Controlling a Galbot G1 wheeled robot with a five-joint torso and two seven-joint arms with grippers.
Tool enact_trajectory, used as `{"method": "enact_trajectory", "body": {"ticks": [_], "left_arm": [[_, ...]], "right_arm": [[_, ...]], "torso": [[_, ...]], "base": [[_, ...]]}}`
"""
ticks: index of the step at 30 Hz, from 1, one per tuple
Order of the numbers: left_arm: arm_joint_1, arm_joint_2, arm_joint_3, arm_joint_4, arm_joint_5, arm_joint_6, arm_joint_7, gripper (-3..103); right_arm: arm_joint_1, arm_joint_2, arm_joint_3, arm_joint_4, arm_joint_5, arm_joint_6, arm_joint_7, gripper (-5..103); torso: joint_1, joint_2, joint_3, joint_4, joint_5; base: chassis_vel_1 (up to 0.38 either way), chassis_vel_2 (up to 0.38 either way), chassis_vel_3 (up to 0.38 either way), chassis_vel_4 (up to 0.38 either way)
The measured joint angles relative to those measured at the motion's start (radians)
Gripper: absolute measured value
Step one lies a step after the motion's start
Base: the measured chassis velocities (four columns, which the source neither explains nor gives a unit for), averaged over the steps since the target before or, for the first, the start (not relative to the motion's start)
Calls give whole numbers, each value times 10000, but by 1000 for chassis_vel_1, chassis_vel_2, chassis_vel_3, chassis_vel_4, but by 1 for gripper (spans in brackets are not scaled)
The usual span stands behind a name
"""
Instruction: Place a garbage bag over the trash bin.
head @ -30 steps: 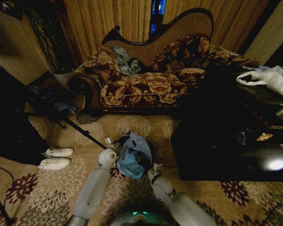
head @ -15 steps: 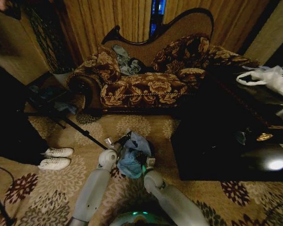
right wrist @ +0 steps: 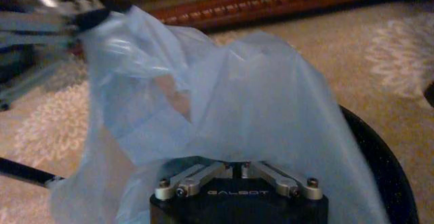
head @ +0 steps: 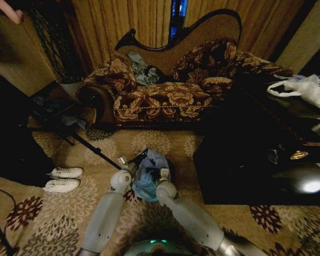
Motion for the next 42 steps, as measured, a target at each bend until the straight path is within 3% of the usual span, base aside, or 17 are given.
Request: {"method": "enact_trajectory", "body": {"ticks": [3, 7, 19, 26, 32, 36, 37, 39, 41, 42], "left_arm": [[69, -32, -127, -85, -6, -7, 33, 0], [139, -62, -260, -177, -14, -15, 60, 0], [203, -198, -644, -197, -93, -136, 126, 0], [257, -192, -742, -165, -170, -183, 131, 0], [266, -164, -777, -116, -201, -191, 155, 0], [223, -168, -797, -10, -182, -148, 146, -2], [223, -168, -797, -10, -182, -148, 146, -2], [250, -161, -830, 4, -113, -130, 271, 8], [278, -154, -837, 4, -87, -126, 311, 14], [317, -150, -840, 3, -70, -124, 335, 19]], "right_arm": [[498, 27, -249, -302, 1026, -244, 504, 0], [889, 53, -538, -631, 1711, -444, 725, 0], [1931, 180, -1448, -1822, 2800, -789, 740, 0], [2354, 279, -1598, -2535, 2825, -899, 415, 0], [2419, -28, -1575, -2486, 2518, -1710, -225, -3], [2481, -102, -1584, -2490, 2445, -2083, -348, 19], [2481, -102, -1584, -2490, 2445, -2083, -348, 19], [2550, -75, -1570, -2642, 2412, -2199, -459, 30], [2572, -48, -1570, -2737, 2386, -2219, -511, 30], [2590, 2, -1568, -2873, 2350, -2228, -590, 35]], "torso": [[0, 0, 0, -1, 0], [0, 0, 0, 0, 0], [-1, 0, 0, 0, 1], [-1, 0, 0, 1, 2], [-1, 0, 0, -1, 1], [-1, 0, 0, 0, 3], [-1, 0, 0, 0, 3], [0, 0, 0, 0, 2], [-1, 0, 0, 0, 2], [0, 0, 0, -1, 2]], "base": [[0, 0, 0, 0], [0, 0, 0, 0], [0, 0, 0, 0], [0, 0, 0, 0], [0, 0, 0, 0], [0, 0, 0, 0], [0, 0, 0, 0], [0, 0, 0, 0], [0, 0, 0, 0], [0, 0, 0, 0]]}}
